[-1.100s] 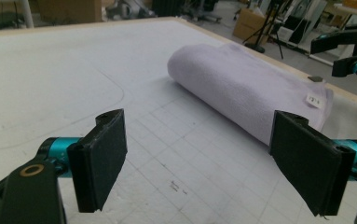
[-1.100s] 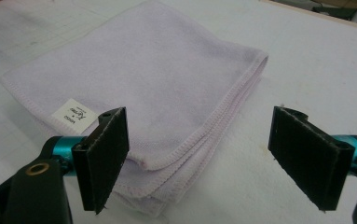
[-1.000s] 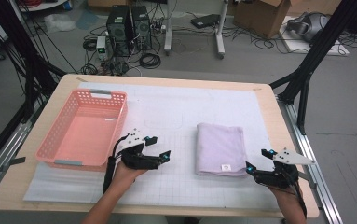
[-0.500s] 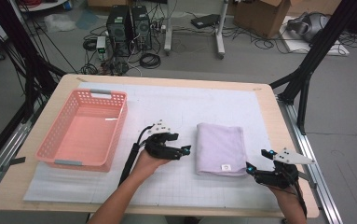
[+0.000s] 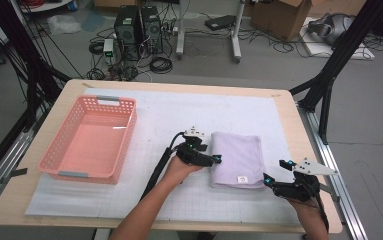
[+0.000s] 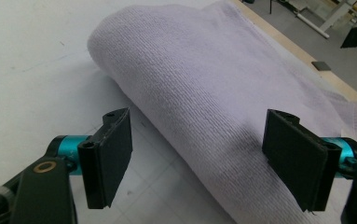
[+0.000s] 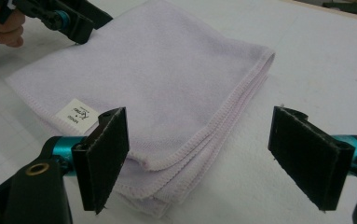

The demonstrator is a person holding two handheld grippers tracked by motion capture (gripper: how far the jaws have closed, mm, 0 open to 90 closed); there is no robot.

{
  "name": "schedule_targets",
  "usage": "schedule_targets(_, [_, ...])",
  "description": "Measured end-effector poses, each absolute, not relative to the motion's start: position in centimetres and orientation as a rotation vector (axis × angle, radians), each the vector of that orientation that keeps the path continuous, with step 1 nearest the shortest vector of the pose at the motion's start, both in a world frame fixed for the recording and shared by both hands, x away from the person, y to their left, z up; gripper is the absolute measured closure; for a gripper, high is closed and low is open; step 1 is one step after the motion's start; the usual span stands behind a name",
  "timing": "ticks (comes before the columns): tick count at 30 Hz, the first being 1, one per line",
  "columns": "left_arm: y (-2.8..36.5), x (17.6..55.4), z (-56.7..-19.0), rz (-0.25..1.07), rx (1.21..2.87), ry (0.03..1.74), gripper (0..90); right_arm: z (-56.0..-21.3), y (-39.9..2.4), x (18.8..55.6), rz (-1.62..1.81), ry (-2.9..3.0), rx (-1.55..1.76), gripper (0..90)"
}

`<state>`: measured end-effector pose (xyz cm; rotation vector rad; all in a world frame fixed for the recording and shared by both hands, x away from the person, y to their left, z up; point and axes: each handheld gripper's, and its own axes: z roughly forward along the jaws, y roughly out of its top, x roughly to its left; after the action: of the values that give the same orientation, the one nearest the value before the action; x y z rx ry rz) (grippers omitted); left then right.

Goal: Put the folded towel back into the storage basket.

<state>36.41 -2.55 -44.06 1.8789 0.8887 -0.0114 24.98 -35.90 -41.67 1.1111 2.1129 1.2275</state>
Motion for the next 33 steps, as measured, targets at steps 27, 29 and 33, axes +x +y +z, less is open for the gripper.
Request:
schedule_targets(27, [-5.0,36.0,-45.5,-0.060,1.865,0.929,60.5,-41.8,-36.0,25.1,1.239,2.123,1.120,19.3])
schedule_targets(29, [-4.7,36.0,-45.6,-0.089,1.845,0.951,64.4,-41.8,-36.1,25.1,1.240,2.117,1.122,19.3])
schedule_targets(33, [-4.6,35.9,-45.4,-0.092,1.839,0.946,69.0,-41.8,-36.2,25.1,1.240,2.121,1.130,19.3])
